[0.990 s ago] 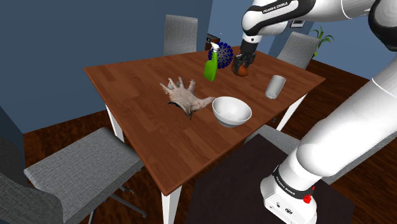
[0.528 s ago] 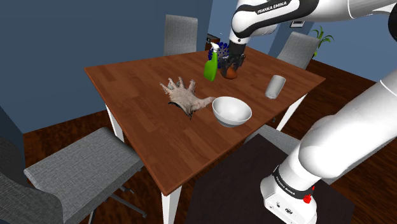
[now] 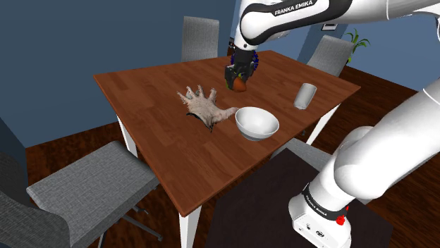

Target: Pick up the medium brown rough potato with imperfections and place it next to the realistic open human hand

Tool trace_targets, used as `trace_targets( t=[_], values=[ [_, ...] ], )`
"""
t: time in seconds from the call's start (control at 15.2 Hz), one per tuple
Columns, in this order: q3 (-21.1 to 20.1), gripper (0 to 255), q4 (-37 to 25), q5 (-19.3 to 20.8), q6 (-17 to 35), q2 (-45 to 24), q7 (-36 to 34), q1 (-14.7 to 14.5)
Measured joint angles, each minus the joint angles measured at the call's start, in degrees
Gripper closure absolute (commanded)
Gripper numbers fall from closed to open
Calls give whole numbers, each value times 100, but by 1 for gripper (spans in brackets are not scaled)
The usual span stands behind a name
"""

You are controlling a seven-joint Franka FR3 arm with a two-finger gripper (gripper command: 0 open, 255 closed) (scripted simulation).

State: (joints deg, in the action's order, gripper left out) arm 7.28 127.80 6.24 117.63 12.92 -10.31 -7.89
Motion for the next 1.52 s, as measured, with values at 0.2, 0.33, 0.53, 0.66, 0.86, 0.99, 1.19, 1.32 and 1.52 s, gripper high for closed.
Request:
trace_targets(
  t=[0.2,0.33,0.53,0.66,0.86,0.99,1.19,1.32,1.52],
  values=[
    [-268,255,-33,-45,-45,-22,-421,-179],
    [-428,255,-127,-79,-57,-126,-676,-291],
    [-682,255,-320,-124,-123,-287,-1083,-473],
    [-836,255,-509,-143,-166,-450,-1337,-585],
    [-1071,255,-781,-153,-224,-698,-1743,-763],
    [-1233,255,-987,-146,-259,-891,-2034,-893],
    [-1393,255,-1342,-123,-379,-1151,-2338,-1032],
    [-1457,255,-1339,-108,-288,-1251,-2478,-1093],
    [-1480,255,-1229,-90,-111,-1325,-2548,-1115]
  ],
)
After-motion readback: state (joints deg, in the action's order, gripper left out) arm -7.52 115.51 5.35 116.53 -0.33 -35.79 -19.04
